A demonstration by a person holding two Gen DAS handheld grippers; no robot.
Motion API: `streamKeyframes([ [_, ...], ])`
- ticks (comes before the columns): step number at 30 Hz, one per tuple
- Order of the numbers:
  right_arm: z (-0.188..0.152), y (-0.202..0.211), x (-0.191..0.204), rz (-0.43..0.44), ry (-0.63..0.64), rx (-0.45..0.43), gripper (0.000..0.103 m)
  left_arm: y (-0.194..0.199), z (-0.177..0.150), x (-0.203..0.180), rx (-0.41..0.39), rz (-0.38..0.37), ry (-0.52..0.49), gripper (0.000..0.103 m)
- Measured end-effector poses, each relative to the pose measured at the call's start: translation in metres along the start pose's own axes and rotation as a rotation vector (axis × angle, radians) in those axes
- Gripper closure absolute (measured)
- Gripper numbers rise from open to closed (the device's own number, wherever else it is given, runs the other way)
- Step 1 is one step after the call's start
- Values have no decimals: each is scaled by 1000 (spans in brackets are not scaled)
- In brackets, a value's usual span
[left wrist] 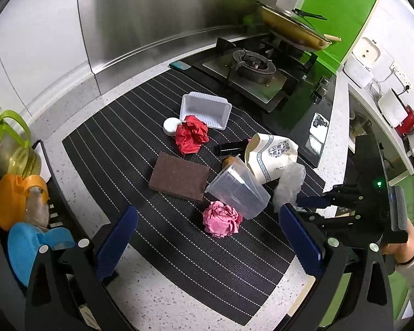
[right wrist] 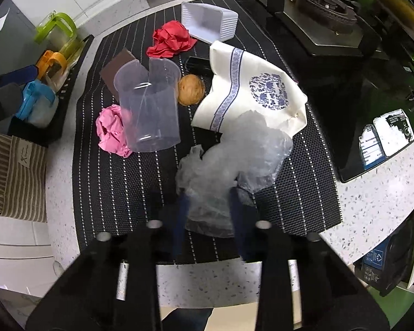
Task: Collect trash
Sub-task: 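Reach the right gripper to the clear plastic bag and grasp it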
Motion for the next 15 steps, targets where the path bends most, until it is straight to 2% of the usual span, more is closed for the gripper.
streamKeyframes([
  [2,1,1,1,2,5,-7,97,0,0,-1,2,-3,-3,5],
  [5,0,4,3,11,8,-12,101,-1,-1,-2,2,-7,-9,5],
  [10,0,22,1,18,-5,-40,102,-3,1,-6,5,-17,-26,5],
  [15,4,57,-7,1,-32,-90,102,-6,6,-14,16,-38,-32,5],
])
Point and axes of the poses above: each gripper's, at about its wrist camera, not at the fingertips, and y roughly against the way its jaws point, x to its left, z to its top, the point moved 7 cm from there along -y, roughly the way its jaws point
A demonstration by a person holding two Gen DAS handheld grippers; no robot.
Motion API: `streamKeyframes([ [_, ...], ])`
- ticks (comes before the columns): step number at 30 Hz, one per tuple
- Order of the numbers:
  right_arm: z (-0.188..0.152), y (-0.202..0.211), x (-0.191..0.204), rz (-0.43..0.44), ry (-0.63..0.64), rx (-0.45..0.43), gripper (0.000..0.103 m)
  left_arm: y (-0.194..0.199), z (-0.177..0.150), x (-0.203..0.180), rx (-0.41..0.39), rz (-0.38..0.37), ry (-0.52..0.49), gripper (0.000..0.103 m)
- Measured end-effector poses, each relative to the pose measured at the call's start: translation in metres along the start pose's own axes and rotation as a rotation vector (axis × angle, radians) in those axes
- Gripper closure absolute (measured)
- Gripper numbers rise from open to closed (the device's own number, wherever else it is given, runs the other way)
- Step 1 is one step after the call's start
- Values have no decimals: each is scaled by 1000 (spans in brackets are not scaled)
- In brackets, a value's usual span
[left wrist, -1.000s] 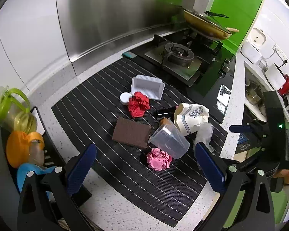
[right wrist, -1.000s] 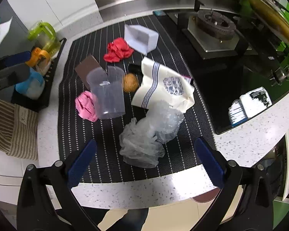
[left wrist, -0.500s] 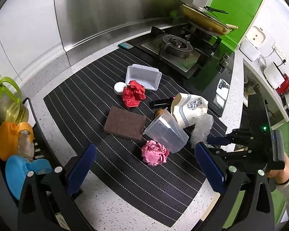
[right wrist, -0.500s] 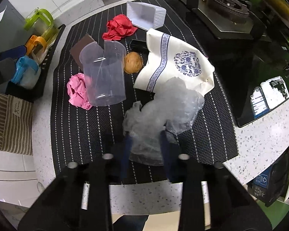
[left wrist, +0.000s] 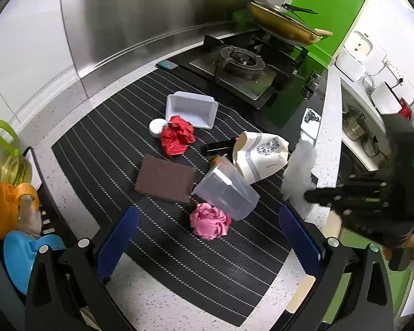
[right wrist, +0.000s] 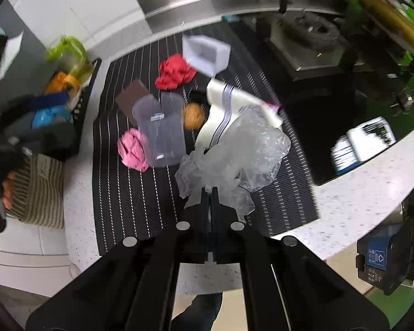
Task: Collect trash
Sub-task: 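Grasp the clear plastic cup with the left gripper while the right gripper holds the bag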
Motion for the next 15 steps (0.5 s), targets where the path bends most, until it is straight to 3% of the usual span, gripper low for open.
streamKeyframes([
  [8,7,36,-20,-26,-30,-54,102,-18,12,-15,27,-47,20,5],
  [15,5,36,-34,-22,-53,-52,102,-45,17,-25,61,-75,-22,5],
])
Point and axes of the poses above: each gripper's, at about its wrist camera, not at the fingertips, and y roughly against the way its jaws point, x to its left, z to its top, the point moved 7 cm from there along -y, roughly the way its jaws point
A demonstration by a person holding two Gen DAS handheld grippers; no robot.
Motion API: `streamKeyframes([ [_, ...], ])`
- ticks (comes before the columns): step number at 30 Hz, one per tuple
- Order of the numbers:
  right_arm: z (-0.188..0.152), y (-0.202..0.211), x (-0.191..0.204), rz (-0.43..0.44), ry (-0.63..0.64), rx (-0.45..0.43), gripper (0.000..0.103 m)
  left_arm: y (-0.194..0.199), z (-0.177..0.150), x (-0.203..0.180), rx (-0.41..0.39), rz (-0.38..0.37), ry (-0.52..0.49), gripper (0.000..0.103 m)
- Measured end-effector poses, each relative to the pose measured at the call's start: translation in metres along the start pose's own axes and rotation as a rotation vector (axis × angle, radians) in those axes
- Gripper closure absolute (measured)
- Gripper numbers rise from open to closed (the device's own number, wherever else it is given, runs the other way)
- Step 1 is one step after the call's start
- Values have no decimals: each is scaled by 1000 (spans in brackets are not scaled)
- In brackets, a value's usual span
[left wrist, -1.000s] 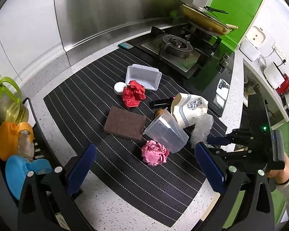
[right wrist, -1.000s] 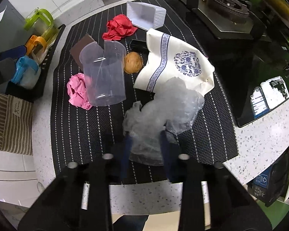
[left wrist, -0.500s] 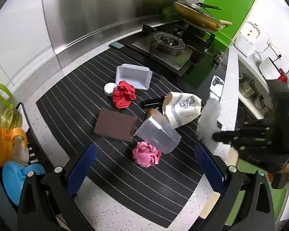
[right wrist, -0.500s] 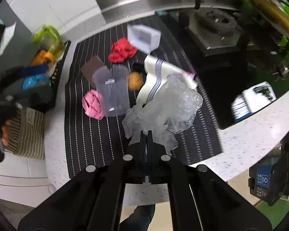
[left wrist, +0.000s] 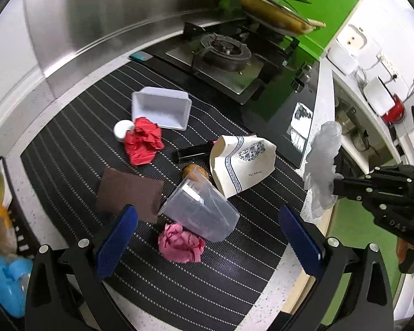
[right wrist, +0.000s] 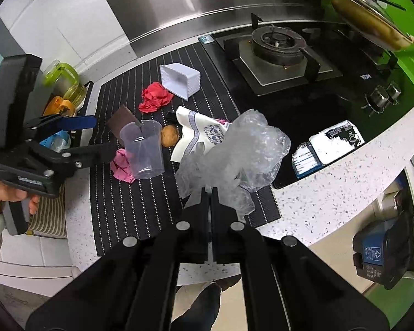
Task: Collect trash
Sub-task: 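Grasp the clear plastic cup with the left gripper while the right gripper holds the bag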
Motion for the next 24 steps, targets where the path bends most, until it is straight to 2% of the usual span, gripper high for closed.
streamKeyframes([
  [4,-2,-3,-4,5,-6,4,102,-14,0,-4,28,0,-45,5],
  [18,-1,-13,-9,19,-17,15,102,-48,-10,-7,81,106,-239,6],
  [20,-1,-15,-10,20,-17,18,102,-52,-12,-7,88,113,-257,13],
  [21,-1,-16,-10,21,-18,19,102,-54,-13,-7,95,119,-263,21],
  [24,-1,-19,-10,24,-20,23,102,-57,-14,-5,102,123,-269,23],
])
Point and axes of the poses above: each gripper's, at about its wrist camera, not at the fingertips, and y roughly against the way its jaws point, x to its left, z to its top, the point moved 7 cm from there along -y, roughly the way its jaws point
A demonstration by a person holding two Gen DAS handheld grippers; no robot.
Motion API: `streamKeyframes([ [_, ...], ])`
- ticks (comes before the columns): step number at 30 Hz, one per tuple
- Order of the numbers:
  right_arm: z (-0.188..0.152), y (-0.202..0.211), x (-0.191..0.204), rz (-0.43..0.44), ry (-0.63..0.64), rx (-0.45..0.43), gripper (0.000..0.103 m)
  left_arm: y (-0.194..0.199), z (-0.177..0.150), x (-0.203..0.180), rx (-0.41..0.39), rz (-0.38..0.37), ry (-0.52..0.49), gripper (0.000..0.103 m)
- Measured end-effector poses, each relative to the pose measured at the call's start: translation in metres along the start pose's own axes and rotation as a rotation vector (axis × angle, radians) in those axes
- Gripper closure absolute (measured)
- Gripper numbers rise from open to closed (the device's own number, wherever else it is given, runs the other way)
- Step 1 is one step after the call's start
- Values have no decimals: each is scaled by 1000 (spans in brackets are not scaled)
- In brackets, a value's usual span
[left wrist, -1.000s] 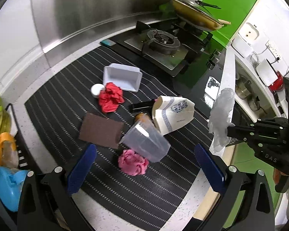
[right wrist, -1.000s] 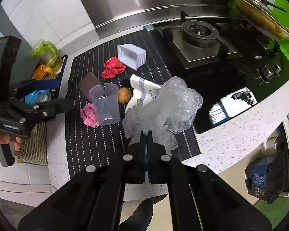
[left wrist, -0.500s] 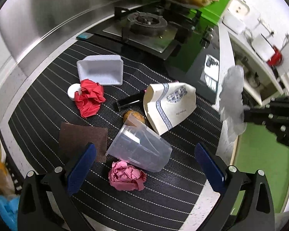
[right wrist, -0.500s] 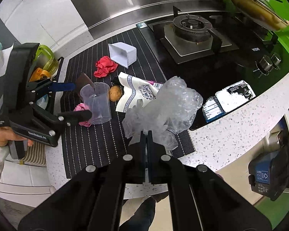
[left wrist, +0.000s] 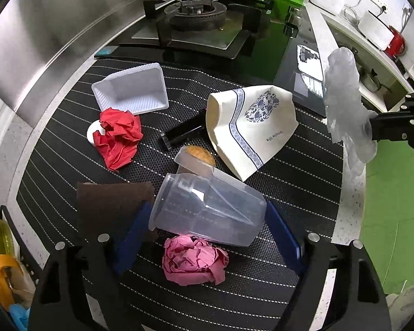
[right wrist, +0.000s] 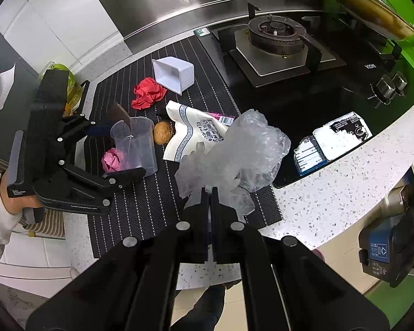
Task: Collect trash
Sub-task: 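Grasp the clear plastic cup with the left gripper while the right gripper holds the bag, then carry the cup and bag with both grippers over the pink wastebasket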
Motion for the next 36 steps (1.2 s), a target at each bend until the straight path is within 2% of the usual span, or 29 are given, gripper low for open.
streamKeyframes([
  [11,4,6,3,4,0,-25,102,15,6,2,-34,-41,43,26],
  [15,6,16,7,-5,-7,-50,102,38,12,-2,-64,-52,61,26],
  [20,-1,46,7,-43,-55,-107,102,70,21,-16,-105,-61,27,26],
  [28,-39,112,-15,-165,-209,-229,102,125,46,-70,-206,-148,-124,26],
  [36,-118,175,-64,-307,-405,-298,102,150,65,-164,-269,-249,-302,26],
])
Point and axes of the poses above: each gripper's, at about its wrist camera, not at the fingertips, and y roughly against the way its jaws point, x to its left, z to its top, the point moved 7 cm from there along -y, roughly the way its jaws point
